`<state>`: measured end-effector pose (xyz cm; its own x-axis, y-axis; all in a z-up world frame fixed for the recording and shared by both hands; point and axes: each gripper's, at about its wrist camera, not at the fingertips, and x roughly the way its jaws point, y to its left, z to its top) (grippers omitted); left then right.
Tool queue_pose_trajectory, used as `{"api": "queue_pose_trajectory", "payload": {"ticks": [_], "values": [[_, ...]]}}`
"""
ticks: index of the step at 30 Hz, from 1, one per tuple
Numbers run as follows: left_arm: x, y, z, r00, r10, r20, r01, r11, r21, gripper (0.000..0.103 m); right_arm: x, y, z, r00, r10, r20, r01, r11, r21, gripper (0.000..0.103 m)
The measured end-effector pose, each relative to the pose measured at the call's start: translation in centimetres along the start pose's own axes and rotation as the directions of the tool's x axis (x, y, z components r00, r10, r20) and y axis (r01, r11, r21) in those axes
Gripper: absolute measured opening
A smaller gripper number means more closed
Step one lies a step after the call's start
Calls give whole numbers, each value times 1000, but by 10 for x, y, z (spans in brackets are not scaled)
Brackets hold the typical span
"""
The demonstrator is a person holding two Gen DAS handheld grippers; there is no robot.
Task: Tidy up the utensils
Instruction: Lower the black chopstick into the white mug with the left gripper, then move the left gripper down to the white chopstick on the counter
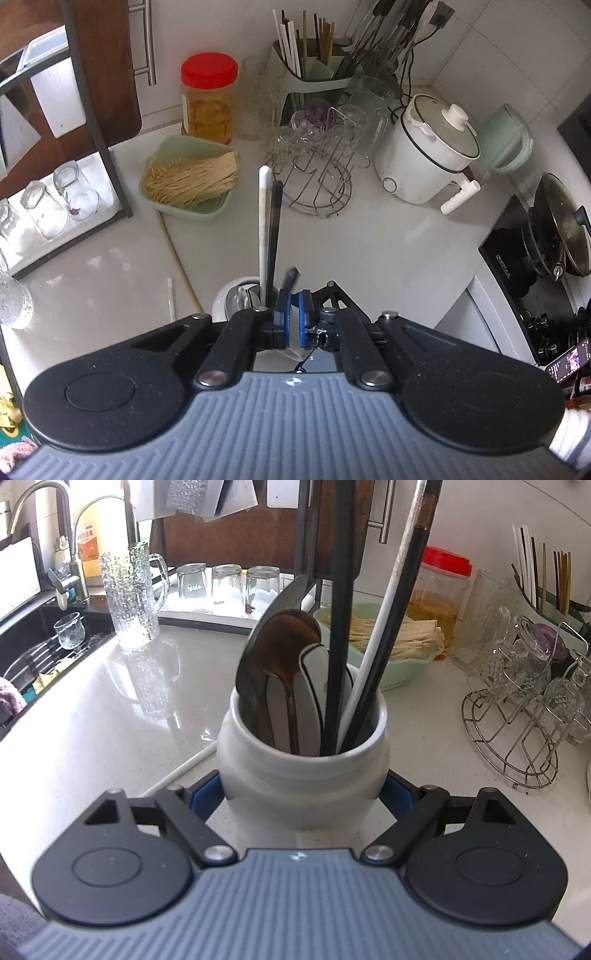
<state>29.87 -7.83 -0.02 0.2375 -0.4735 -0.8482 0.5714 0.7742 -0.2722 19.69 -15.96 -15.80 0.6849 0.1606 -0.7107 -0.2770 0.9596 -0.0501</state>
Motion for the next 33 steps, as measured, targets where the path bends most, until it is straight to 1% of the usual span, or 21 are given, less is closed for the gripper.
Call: {"api": "queue_pose_trajectory", "payload": {"ticks": [3,6,8,12,14,15,20,23,25,27,31,33], "values": [[-1,0,-1,1000,3,3,-3,1000,0,5,0,0,0,1000,1,2,-1,1000,0,91],[-6,-1,-2,1000,16,27,-16,1000,6,6,0,0,0,1000,1,3,-1,1000,2,91],[-12,-1,-2,999,11,52,-11,1000,3,6,-1,0,0,1000,0,3,0,1000,5,91],[-26,0,-3,993,28,115,-28,1000,-3,7,-1,0,0,1000,-1,5,1,1000,11,91],[-35,3,-5,989,31,146,-29,999,-15,12,0,0,0,1000,-3,6,3,1000,12,91],[-39,5,-7,985,39,168,-36,999,-17,14,0,0,-1,1000,-4,7,4,1000,13,91],[-60,15,-17,965,85,246,-80,996,-32,19,0,1,-1,1000,-11,12,11,1000,16,91],[-71,24,-24,948,120,293,-112,993,-44,29,0,2,0,1000,-17,13,16,1000,19,91],[-75,32,-30,936,142,321,-131,990,-55,39,0,3,-1,1000,-21,16,21,1000,24,91],[-73,44,-35,929,165,333,-154,986,-59,45,1,4,-1,1000,-26,18,25,999,28,91],[-63,66,-49,913,238,331,-218,971,-96,50,0,5,-2,999,-37,20,36,999,41,91],[-61,77,-58,910,246,334,-224,969,-105,53,0,6,-2,999,-43,22,42,998,48,91]]}}
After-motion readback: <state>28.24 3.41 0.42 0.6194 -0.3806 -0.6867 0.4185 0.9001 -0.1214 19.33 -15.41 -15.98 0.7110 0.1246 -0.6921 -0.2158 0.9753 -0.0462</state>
